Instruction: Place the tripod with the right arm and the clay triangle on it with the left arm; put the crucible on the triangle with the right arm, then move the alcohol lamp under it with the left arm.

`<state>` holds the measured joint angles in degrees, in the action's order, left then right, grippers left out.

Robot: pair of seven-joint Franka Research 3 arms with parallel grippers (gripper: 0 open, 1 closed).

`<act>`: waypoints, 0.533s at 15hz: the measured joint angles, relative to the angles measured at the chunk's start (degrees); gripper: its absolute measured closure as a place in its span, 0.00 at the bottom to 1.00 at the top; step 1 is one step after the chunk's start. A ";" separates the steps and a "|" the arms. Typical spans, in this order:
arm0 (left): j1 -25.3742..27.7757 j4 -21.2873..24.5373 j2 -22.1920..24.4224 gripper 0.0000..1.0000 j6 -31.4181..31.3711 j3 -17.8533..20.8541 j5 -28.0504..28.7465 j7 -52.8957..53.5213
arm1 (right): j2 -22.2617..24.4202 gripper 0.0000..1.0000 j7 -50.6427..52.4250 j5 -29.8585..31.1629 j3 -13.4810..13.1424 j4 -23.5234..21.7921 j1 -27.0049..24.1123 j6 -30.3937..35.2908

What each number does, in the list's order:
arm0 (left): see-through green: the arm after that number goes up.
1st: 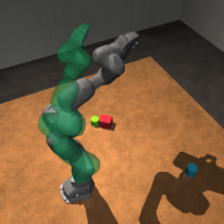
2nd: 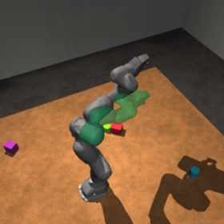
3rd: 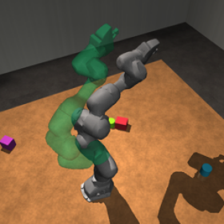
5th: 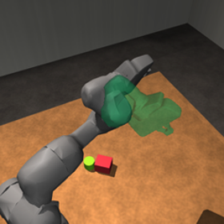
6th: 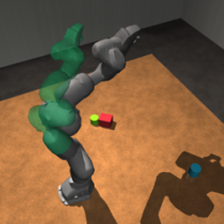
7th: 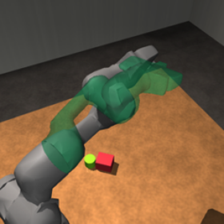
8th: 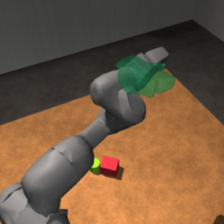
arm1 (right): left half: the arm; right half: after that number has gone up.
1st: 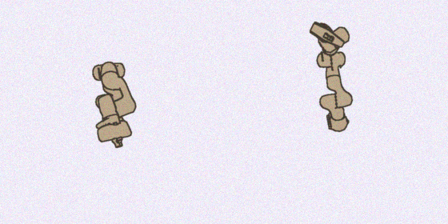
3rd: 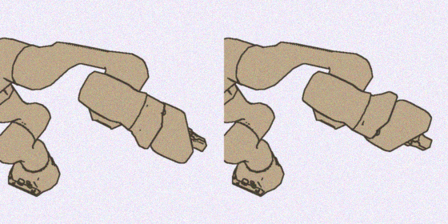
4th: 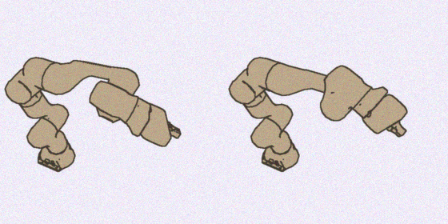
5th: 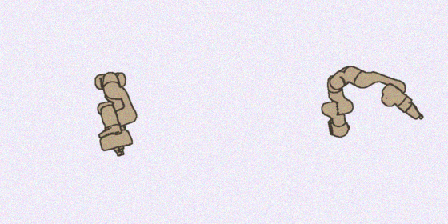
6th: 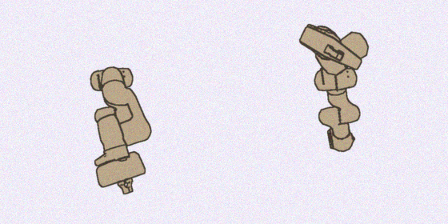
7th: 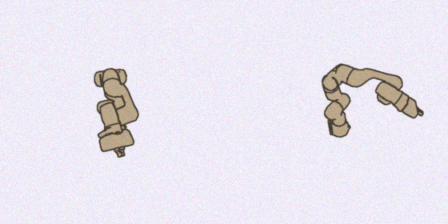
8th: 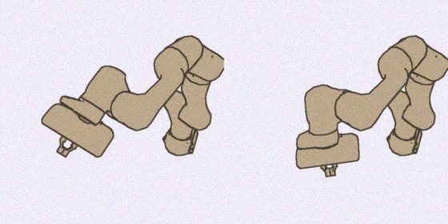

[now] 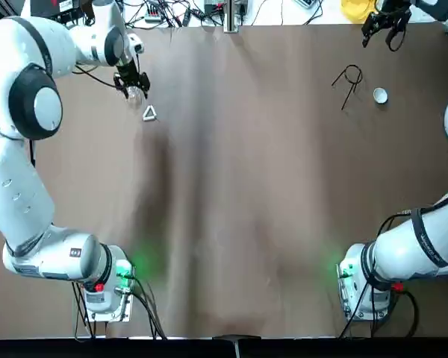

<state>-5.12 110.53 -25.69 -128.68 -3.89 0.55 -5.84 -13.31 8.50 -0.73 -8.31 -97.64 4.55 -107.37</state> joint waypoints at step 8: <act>-0.18 -2.17 -5.11 0.01 -2.81 -0.27 0.20 16.80 | -7.06 0.03 0.00 -0.12 -0.14 -0.04 -3.55 -9.11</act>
<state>-5.30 108.36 -30.80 -131.49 -4.16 0.75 10.96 -20.37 8.49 -0.85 -8.45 -97.68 1.00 -116.48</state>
